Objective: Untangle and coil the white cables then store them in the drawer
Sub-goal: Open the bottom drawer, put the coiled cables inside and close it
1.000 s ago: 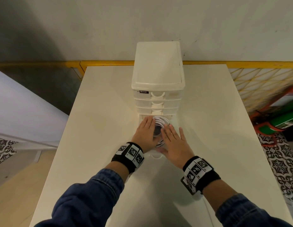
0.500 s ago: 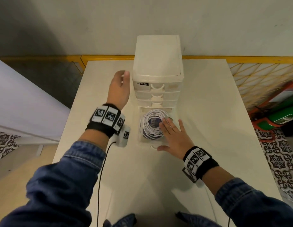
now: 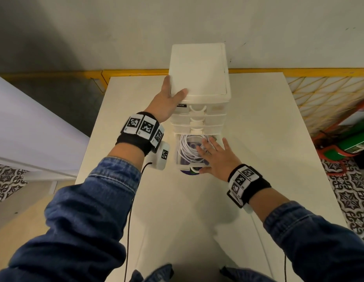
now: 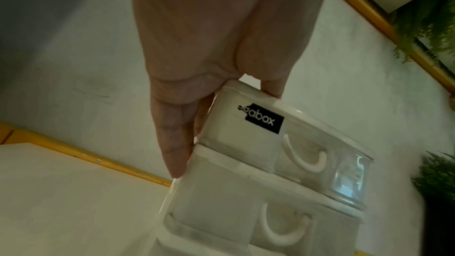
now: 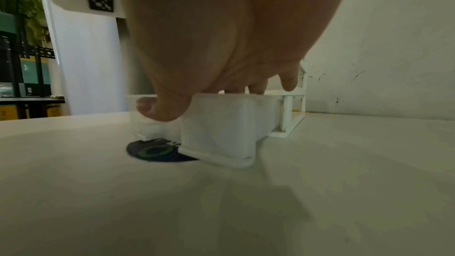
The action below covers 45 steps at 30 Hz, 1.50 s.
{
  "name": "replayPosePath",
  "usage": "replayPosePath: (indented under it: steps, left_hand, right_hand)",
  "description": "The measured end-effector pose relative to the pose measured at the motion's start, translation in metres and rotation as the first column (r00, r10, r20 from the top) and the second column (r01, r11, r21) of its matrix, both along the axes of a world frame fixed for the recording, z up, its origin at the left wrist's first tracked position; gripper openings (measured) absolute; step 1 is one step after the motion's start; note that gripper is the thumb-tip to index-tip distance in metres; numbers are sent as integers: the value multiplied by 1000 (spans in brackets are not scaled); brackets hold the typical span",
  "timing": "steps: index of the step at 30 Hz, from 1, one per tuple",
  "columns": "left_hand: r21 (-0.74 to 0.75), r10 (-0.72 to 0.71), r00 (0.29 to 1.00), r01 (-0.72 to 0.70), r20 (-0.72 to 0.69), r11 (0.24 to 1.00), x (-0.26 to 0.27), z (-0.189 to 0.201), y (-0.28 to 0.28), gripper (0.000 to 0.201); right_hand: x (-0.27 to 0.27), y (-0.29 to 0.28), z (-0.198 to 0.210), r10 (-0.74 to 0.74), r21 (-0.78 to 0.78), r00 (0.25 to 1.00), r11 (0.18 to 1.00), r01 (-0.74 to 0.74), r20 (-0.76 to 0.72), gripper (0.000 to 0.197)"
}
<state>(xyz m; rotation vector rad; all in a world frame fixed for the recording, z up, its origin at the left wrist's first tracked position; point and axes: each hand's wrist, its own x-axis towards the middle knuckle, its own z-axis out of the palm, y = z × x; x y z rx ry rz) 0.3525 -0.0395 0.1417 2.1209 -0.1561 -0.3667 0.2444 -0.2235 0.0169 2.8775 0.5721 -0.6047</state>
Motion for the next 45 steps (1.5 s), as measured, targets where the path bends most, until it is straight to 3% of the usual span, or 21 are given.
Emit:
replayPosePath:
  steps: [4, 8, 13, 19, 22, 24, 25, 27, 28, 31, 33, 36, 38, 41, 45]
  left_hand:
    - [11, 18, 1000, -18, 16, 1000, -1, -2, -2, 84]
    - [35, 17, 999, -18, 33, 999, 0, -3, -2, 83]
    - [49, 18, 999, -19, 35, 999, 0, -3, -1, 83]
    - [48, 32, 999, -34, 42, 998, 0, -4, -2, 84]
    - [42, 34, 998, -36, 50, 998, 0, -5, -1, 84]
    - [42, 40, 997, -43, 65, 998, 0, -6, -1, 84]
    - [44, 44, 997, -47, 70, 998, -1, -6, -1, 84]
    - [52, 40, 996, -44, 77, 998, -1, -5, -2, 83]
    - [56, 34, 996, -39, 80, 998, -2, -4, -2, 82]
    - [61, 20, 997, -24, 76, 998, -1, -2, 0, 83]
    - [67, 14, 997, -19, 78, 998, -1, -2, 0, 83]
    - [71, 14, 997, -20, 81, 997, -1, -3, 0, 83]
    - [68, 11, 997, -17, 77, 998, 0, -4, -1, 83]
    - [63, 9, 997, -13, 75, 998, 0, -5, -1, 84]
    - [46, 22, 997, -25, 73, 999, 1, -6, -1, 85]
  right_hand:
    - [8, -2, -1, 1, -18, 999, 1000, 0, 33, 75]
    - [4, -1, -7, -61, 216, 984, 976, 24, 167, 65]
    - [9, -2, -8, -162, 353, 973, 931, 95, 167, 59]
    - [20, 6, 0, -401, 421, 866, 870, 258, 299, 44]
    - [11, -2, -1, -626, 495, 746, 734, 464, 229, 59]
    - [8, -7, -5, -773, 555, 625, 571, 605, 114, 83]
    - [9, -8, -6, -801, 542, 596, 527, 654, 60, 99]
    - [14, -9, -11, -796, 502, 605, 513, 696, -26, 124]
    - [18, -10, -12, -783, 513, 620, 508, 692, -60, 127]
    - [32, -14, -20, -754, 604, 637, 436, 668, -160, 119]
    - [40, -13, -21, -747, 646, 636, 391, 656, -193, 102]
    - [49, -7, -17, -774, 629, 609, 390, 673, -173, 70]
    - [54, -4, -13, -807, 608, 576, 393, 690, -132, 59]
    - [59, -3, -12, -822, 591, 552, 376, 714, -143, 57]
    - [59, -9, -12, -803, 605, 574, 378, 700, -163, 60]
